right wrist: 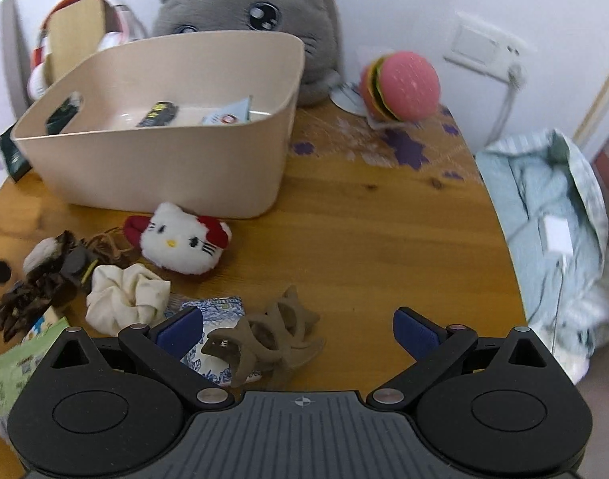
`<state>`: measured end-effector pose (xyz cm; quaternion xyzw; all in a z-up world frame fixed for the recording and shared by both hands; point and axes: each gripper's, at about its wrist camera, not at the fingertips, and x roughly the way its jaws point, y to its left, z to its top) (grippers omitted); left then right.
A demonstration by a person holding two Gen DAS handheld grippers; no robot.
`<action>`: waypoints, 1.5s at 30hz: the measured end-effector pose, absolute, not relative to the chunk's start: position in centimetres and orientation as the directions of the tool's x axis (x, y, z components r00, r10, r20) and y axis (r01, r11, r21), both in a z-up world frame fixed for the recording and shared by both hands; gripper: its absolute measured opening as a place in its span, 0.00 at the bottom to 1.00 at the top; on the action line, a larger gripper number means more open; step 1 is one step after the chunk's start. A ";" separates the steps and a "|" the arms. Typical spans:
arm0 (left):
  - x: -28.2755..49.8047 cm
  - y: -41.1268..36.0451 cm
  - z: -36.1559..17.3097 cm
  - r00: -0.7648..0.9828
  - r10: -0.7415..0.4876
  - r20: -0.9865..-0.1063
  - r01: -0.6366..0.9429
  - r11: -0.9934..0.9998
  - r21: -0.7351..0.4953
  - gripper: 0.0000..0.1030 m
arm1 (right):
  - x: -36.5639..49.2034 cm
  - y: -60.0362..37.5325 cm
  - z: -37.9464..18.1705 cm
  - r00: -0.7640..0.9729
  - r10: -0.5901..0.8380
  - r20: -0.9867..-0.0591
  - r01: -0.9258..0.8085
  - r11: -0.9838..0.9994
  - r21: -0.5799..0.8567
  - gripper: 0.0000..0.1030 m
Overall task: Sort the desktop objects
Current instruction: 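Move both tools back toward the remaining items on the table, then grasp the brown plaid cloth with the left tool while the right tool grasps the brown clip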
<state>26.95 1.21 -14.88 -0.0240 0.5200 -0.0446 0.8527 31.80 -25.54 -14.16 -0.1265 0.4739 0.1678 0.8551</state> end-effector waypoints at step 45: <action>29.2 -1.0 -20.7 0.366 -0.060 -0.929 0.066 0.997 -0.038 0.67 | 35.1 -26.7 -19.0 0.362 0.202 -0.910 -0.143 0.977 0.160 0.66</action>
